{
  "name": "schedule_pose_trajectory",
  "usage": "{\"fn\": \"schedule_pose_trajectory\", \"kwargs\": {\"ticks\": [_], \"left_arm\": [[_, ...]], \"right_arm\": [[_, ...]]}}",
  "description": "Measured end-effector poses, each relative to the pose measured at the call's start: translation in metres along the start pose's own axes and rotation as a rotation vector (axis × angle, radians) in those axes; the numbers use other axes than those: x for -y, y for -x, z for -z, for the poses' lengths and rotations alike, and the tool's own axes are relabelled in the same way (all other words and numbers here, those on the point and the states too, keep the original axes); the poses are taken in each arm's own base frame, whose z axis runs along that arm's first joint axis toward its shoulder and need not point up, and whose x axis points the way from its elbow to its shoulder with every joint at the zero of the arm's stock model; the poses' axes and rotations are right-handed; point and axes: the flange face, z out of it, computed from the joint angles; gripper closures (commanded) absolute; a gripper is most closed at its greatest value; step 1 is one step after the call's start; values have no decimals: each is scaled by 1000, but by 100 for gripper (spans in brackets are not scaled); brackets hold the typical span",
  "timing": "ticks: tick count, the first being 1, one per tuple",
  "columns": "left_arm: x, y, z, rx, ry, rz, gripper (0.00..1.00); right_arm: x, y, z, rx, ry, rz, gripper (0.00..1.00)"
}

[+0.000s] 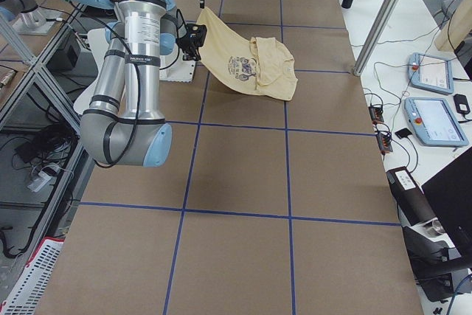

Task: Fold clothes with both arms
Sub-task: 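Lift the hem with both grippers and fold it toward the collar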

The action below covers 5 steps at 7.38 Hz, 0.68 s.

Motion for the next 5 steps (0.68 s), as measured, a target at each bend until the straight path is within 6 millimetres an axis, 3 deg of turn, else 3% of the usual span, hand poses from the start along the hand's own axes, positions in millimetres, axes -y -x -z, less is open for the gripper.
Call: {"fn": "schedule_pose_trajectory", "kwargs": {"ticks": [1, 2, 3, 4, 5], "left_arm": [[13, 3, -28, 56, -37, 9, 100], [37, 4, -55, 107, -96, 10, 100], [71, 4, -69, 145, -160, 10, 100], [101, 8, -69, 170, -216, 8, 100], [130, 13, -58, 185, -269, -4, 100]], "right_arm": [[13, 7, -22, -14, -44, 1, 100], [35, 24, -55, -28, -103, 18, 100], [67, 44, -85, -46, -155, 26, 100], [102, 57, -100, -60, -187, 19, 100], [137, 65, -102, -66, -217, 12, 100]]}}
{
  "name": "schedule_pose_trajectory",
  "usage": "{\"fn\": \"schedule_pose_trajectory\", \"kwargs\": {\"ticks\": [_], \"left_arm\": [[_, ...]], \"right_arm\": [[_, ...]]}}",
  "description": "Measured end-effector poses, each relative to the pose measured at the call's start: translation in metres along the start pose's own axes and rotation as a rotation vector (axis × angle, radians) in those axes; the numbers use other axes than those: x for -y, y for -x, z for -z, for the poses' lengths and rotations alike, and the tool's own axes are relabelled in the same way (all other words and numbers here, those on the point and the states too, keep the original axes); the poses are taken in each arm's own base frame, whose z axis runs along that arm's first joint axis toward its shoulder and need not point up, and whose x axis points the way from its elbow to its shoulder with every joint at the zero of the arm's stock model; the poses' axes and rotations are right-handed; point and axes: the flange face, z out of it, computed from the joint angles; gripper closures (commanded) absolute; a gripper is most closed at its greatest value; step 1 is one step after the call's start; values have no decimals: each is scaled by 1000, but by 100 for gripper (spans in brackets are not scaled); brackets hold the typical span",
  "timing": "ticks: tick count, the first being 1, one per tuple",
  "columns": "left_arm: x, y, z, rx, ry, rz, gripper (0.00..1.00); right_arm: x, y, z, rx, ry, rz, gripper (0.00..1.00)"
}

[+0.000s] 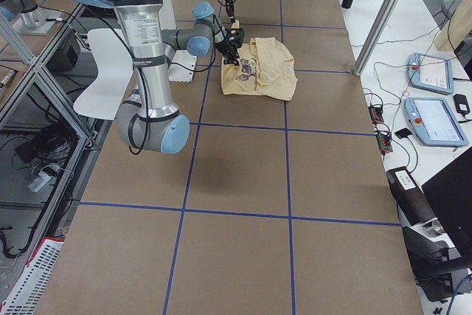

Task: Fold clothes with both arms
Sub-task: 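Lift the hem with both grippers and fold it toward the collar, then release the hem and reposition both grippers at the folded shirt's sides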

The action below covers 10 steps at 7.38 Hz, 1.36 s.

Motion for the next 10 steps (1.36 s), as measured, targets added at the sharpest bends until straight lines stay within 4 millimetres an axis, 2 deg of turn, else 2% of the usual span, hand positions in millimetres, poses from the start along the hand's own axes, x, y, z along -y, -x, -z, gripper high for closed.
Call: {"fn": "schedule_pose_trajectory", "kwargs": {"ticks": [2, 3, 4, 6, 8, 9, 10], "left_arm": [[60, 10, 11, 20, -102, 5, 100], [90, 7, 10, 33, -143, 8, 100], [117, 4, -1, 63, -174, 1, 100], [154, 12, -46, 153, -211, -32, 100], [172, 29, -113, 189, -216, -44, 100], [176, 36, -138, 193, -215, -46, 10], [181, 40, -153, 188, -217, -72, 0]], "right_arm": [[64, 9, 1, 2, -56, -15, 100], [86, 14, 0, 2, -75, -27, 100], [101, 19, -11, -12, -88, -29, 100], [120, 26, -53, -78, -97, -16, 100], [136, 14, -102, -134, -104, 0, 100], [140, 6, -124, -147, -106, 4, 47], [145, 0, -139, -153, -108, 3, 0]]}}
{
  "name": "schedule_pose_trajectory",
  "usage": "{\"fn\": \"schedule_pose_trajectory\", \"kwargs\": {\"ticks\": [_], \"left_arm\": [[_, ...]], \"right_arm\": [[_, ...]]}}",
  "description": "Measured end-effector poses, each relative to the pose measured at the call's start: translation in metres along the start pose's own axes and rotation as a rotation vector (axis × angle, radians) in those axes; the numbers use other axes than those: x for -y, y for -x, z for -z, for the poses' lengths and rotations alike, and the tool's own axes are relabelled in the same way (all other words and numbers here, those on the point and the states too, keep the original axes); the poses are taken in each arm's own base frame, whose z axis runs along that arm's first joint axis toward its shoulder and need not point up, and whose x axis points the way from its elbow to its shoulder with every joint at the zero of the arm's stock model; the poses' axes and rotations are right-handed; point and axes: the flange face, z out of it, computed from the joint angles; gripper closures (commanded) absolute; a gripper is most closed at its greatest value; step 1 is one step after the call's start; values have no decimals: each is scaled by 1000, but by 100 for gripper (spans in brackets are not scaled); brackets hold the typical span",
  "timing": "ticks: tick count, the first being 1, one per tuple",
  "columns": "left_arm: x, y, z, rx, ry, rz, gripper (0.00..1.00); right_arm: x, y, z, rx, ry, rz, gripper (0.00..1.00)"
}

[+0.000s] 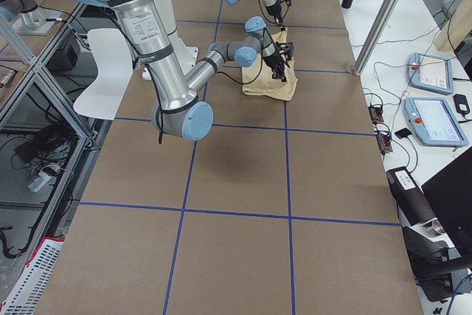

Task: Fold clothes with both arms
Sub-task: 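Release the hem and reposition both grippers at the folded shirt's sides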

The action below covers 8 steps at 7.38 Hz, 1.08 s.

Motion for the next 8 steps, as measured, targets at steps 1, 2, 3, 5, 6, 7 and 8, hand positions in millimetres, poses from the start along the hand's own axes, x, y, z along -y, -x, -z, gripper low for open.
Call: {"fn": "schedule_pose_trajectory", "kwargs": {"ticks": [1, 2, 3, 5, 6, 7, 8], "left_arm": [[3, 0, -2, -32, -17, -49, 0], [6, -2, 6, -80, -34, -90, 0], [3, 0, 20, -132, -21, -112, 0], [-23, 33, 54, -207, 28, -127, 0], [-44, 44, 64, -222, 52, -122, 0], [-72, 40, 63, -233, 93, -109, 7], [-103, 27, 59, -246, 132, -94, 24]], "right_arm": [[7, 2, -5, 4, -2, 8, 0], [19, 8, -2, 19, 19, 21, 0], [35, 8, 6, 47, 71, 28, 0], [57, -13, 23, 89, 132, 93, 0], [56, -32, 26, 92, 140, 134, 0], [54, -47, 31, 95, 141, 163, 0], [52, -55, 34, 96, 141, 177, 0]]}}
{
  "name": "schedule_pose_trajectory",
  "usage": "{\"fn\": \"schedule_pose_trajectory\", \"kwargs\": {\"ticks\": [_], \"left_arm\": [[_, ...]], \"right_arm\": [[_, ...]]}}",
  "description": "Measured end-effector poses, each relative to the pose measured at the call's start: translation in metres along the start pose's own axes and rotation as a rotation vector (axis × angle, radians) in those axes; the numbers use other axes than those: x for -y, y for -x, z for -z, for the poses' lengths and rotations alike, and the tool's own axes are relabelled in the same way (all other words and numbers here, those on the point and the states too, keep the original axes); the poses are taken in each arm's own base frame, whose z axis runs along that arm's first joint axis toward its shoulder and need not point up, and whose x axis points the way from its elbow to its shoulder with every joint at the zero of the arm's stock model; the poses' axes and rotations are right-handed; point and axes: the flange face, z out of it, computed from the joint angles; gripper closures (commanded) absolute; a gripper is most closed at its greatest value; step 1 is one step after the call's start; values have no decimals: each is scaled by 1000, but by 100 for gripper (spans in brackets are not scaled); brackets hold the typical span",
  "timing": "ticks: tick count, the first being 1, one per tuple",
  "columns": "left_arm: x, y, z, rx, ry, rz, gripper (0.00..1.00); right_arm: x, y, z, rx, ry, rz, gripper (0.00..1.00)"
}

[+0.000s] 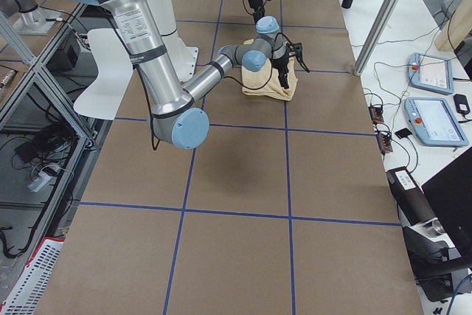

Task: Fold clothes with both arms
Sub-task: 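Release the hem and reposition both grippers at the folded shirt's sides, then grasp the folded shirt edge with the left gripper and drag it farther away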

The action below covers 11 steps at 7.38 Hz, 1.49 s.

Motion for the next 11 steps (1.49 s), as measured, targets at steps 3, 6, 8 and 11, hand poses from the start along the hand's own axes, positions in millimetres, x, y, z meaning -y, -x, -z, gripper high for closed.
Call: {"fn": "schedule_pose_trajectory", "kwargs": {"ticks": [3, 6, 8, 11], "left_arm": [[-54, -22, -39, -23, 31, 42, 43], [-64, -25, -50, -29, 39, 49, 100], [-63, -27, -46, -38, 35, 51, 100], [-62, -25, -41, -36, 31, 45, 100]], "right_arm": [[-2, -4, 2, 0, -1, 10, 0], [-3, -4, 3, 1, -3, 10, 0], [-3, -3, 3, 1, -4, 10, 0], [-3, -3, 4, 3, -6, 4, 0]]}}
